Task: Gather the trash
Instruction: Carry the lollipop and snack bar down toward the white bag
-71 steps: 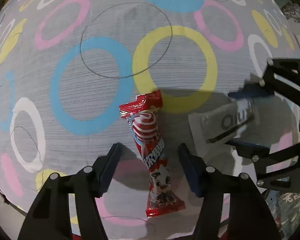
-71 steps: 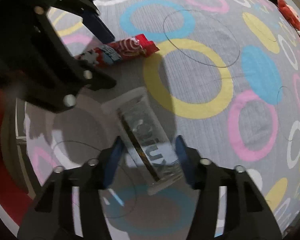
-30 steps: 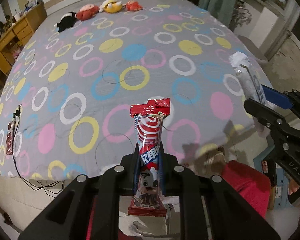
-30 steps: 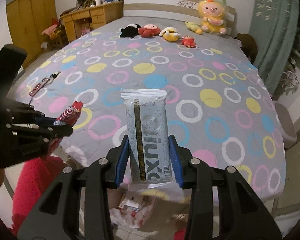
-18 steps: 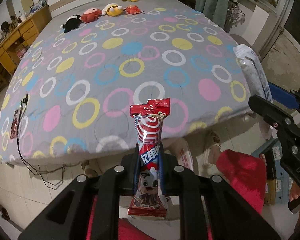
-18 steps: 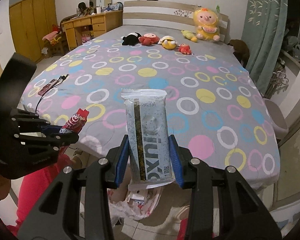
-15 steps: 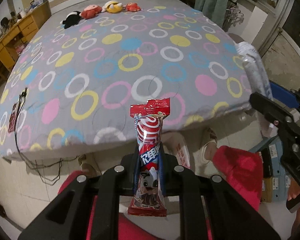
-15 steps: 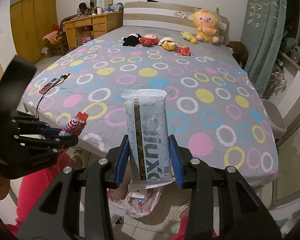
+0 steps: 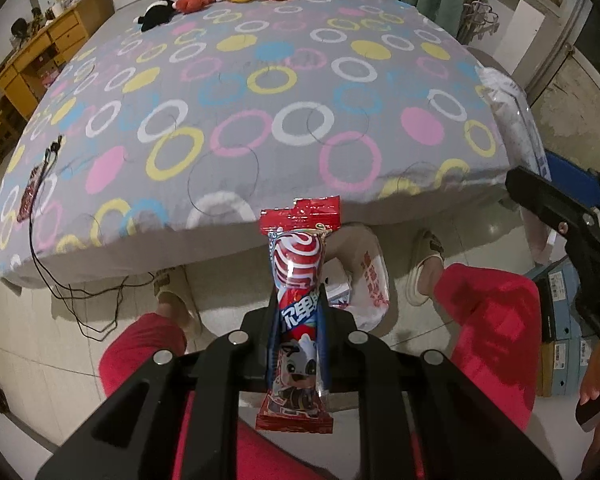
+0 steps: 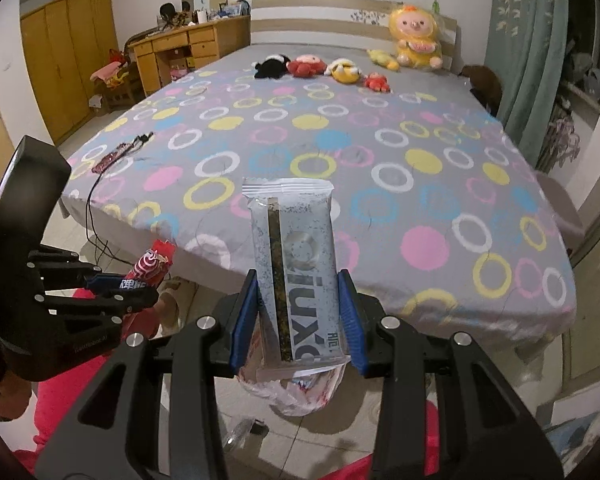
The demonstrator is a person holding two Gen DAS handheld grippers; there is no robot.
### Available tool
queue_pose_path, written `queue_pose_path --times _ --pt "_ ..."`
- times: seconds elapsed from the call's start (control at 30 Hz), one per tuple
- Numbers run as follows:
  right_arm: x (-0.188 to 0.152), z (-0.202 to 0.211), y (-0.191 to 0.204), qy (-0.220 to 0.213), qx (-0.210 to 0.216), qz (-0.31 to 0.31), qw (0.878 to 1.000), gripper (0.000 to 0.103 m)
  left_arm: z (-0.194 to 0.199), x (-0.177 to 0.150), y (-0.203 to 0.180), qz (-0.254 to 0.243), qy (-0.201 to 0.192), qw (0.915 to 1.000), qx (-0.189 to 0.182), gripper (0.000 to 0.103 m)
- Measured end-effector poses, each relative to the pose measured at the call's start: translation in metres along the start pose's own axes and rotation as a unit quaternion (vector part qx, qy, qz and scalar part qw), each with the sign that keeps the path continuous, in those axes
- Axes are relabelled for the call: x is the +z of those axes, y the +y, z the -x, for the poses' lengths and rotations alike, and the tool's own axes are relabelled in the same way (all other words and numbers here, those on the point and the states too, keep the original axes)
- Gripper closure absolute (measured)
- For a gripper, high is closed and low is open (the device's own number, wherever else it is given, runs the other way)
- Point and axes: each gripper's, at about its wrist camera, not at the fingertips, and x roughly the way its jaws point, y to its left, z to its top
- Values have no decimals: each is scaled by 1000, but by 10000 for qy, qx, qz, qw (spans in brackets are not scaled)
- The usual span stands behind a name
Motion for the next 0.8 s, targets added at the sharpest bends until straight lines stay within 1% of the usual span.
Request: queue_pose_path --times 0.17,0.3,0.37,0.43,0.5,0.6,0.8 --pt "-24 -24 0 237 -9 -41 9997 64 -24 -12 -9 44 75 10000 -4 87" --pt "-41 -41 0 457 60 -163 9988 64 -50 -17 -16 48 333 9993 -143 87" --pt "-48 -48 -1 516 34 -201 9985 64 -60 -19 -19 -1 389 9991 -186 87" --pt "-54 -56 -3 590 40 -288 9978 64 -71 -20 -21 -9 436 9984 -367 87" --pt "-59 -63 -6 663 90 -409 9969 64 -82 -21 -23 -37 509 9978 -415 87" --pt "-66 -76 -10 807 132 -552 9951 64 -99 -23 -27 -120 605 9975 -335 87" --pt "-84 -106 -17 1103 141 -743 9910 64 -138 -28 -34 -229 906 9950 -346 87"
